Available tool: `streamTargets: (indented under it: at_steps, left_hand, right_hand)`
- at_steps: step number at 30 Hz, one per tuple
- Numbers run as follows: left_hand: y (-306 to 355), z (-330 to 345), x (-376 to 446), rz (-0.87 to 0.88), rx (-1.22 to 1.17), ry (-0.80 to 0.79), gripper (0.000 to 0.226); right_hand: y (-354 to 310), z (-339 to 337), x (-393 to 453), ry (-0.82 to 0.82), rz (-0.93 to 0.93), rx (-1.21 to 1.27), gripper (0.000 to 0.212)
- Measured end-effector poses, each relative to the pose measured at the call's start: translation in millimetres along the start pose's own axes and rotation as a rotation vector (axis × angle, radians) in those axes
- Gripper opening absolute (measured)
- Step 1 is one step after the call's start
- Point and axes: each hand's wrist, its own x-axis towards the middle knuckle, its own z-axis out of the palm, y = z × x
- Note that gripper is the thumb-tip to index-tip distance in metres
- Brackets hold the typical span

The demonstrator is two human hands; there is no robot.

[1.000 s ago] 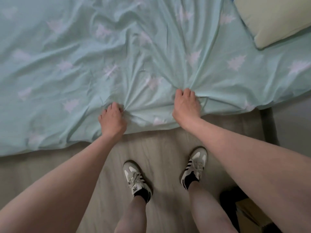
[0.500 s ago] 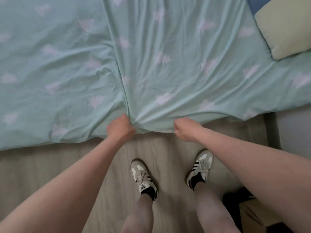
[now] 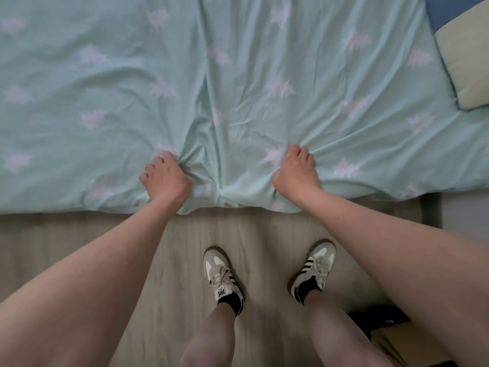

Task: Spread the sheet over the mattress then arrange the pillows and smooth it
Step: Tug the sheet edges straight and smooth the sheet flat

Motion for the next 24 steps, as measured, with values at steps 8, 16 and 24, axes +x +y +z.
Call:
streamTargets:
  at_steps: [8,16,24]
  left_hand:
    - [-73,-23,4,-0.041,0.1,-0.08,0.029]
    - [-90,-26,1,-0.061,0.105,-0.362,0.034]
    - [-70,-97,6,-0.038,-0.165,-0.354,0.03]
  right_hand:
    - [-66,18,-28,0.042,-0.286,-0.161,0.066]
    - [-92,39,-55,-0.336,-0.239,-0.283,0.05]
    - [-121,-43,-34,-0.351,-0.049,0.087,0.034]
